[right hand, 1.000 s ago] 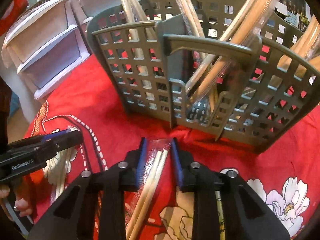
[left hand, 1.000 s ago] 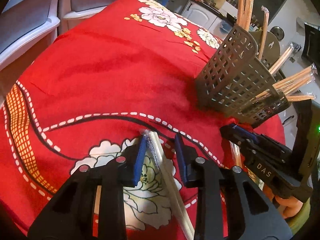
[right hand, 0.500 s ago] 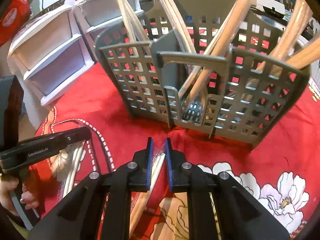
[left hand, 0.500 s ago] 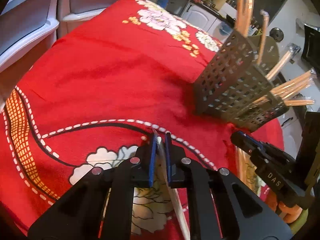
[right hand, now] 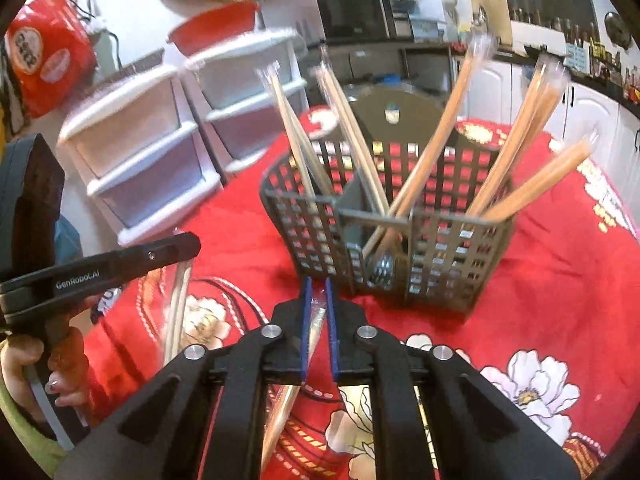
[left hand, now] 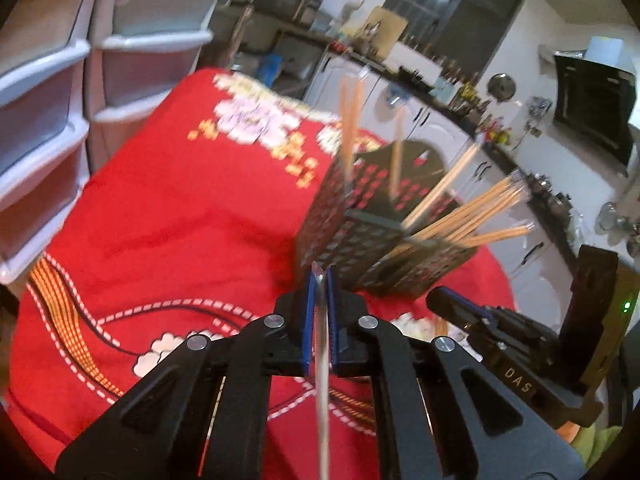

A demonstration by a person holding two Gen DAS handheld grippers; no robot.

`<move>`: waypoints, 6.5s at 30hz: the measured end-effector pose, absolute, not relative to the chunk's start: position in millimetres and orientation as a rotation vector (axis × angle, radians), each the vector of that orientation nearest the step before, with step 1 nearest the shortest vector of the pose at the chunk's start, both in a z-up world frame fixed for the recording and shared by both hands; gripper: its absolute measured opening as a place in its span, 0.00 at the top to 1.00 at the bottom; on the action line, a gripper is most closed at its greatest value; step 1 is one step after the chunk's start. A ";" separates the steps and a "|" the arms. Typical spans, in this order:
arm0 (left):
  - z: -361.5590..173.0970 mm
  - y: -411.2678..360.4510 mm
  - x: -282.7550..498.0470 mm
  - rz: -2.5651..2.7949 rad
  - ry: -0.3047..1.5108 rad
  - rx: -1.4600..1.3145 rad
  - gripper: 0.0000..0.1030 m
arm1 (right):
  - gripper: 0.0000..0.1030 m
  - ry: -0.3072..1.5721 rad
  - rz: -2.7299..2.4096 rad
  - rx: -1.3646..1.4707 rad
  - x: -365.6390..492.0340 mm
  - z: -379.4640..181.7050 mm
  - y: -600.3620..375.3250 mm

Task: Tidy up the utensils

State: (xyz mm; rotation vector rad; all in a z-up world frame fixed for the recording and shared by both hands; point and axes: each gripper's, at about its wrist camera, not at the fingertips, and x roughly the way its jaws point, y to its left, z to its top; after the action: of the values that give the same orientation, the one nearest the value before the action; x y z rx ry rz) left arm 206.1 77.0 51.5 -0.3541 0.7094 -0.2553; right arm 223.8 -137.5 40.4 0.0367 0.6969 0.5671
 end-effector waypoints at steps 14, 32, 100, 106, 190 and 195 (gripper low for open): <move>114.7 55.0 201.6 -0.328 0.576 -0.322 0.99 | 0.94 0.500 0.583 0.074 197.4 111.1 -171.4; 171.5 35.6 202.7 -0.377 0.457 -0.290 0.99 | 0.95 0.320 0.536 0.097 202.1 173.7 -200.4; 139.3 18.9 297.2 -0.224 0.485 -0.183 0.99 | 0.95 0.377 0.322 0.102 317.4 145.1 -212.0; 128.1 20.5 306.0 -0.215 0.509 -0.193 0.99 | 0.95 0.417 0.324 0.105 323.5 131.5 -211.4; 26.9 6.1 164.6 -0.206 0.524 -0.154 0.11 | 0.14 0.524 0.329 0.018 167.9 14.9 -227.0; 21.7 4.6 161.2 -0.200 0.484 -0.148 0.11 | 0.07 0.429 0.277 0.052 159.7 10.9 -233.5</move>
State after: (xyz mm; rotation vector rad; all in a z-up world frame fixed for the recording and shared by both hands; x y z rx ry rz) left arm 161.2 4.6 21.7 -0.1483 0.4838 -0.2005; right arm 159.7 -233.5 10.9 0.0517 0.4289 0.2770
